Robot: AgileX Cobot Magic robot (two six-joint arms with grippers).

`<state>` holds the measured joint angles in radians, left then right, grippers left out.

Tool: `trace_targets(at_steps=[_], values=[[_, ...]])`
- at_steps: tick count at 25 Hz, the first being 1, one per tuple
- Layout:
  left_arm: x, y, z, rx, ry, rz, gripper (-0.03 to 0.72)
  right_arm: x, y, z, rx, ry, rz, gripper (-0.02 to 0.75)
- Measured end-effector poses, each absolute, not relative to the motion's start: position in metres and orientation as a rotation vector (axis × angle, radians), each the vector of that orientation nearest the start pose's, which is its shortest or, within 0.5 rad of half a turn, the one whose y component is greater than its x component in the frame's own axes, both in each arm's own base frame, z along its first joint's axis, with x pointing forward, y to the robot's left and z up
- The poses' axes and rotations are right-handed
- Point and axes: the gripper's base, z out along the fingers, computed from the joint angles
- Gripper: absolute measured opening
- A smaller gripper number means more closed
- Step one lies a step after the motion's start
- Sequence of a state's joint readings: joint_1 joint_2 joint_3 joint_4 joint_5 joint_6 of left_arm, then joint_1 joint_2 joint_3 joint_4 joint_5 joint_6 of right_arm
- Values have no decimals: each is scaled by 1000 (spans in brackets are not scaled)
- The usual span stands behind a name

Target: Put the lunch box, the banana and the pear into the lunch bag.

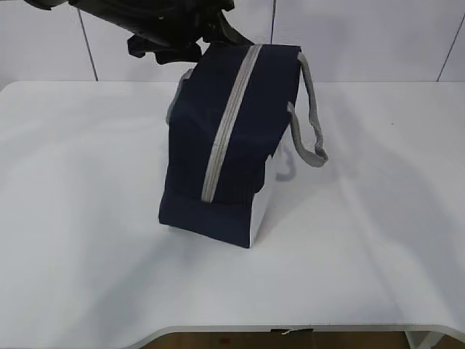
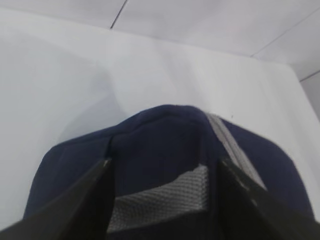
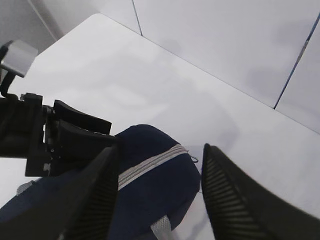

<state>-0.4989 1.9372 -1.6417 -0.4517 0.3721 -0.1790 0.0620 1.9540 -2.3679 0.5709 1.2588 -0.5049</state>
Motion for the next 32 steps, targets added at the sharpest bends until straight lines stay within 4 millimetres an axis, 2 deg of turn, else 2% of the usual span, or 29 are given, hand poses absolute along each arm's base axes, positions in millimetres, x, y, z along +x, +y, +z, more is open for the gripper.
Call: trace_targets(at_steps=[2, 5, 12, 16, 22, 26, 29, 32], values=[[395, -230, 302, 35, 2247, -771, 477, 397, 72, 469, -667, 2081, 475, 430], [380, -223, 322, 136, 2266, -716, 480, 382, 69, 477, -626, 2102, 464, 430], [328, -199, 381, 389, 2289, -636, 463, 346, 62, 486, -523, 2170, 449, 430], [298, -182, 403, 529, 2335, -556, 439, 319, 60, 488, -477, 2204, 478, 430], [254, -151, 426, 643, 2435, -390, 434, 276, 56, 470, -423, 2299, 499, 430], [230, -139, 444, 642, 2412, -398, 434, 240, 51, 454, -398, 2359, 469, 430], [210, -128, 454, 608, 2381, -417, 434, 213, 43, 437, -383, 2416, 384, 430], [186, -115, 450, 590, 2384, -424, 427, 184, 35, 422, -350, 2452, 297, 430]])
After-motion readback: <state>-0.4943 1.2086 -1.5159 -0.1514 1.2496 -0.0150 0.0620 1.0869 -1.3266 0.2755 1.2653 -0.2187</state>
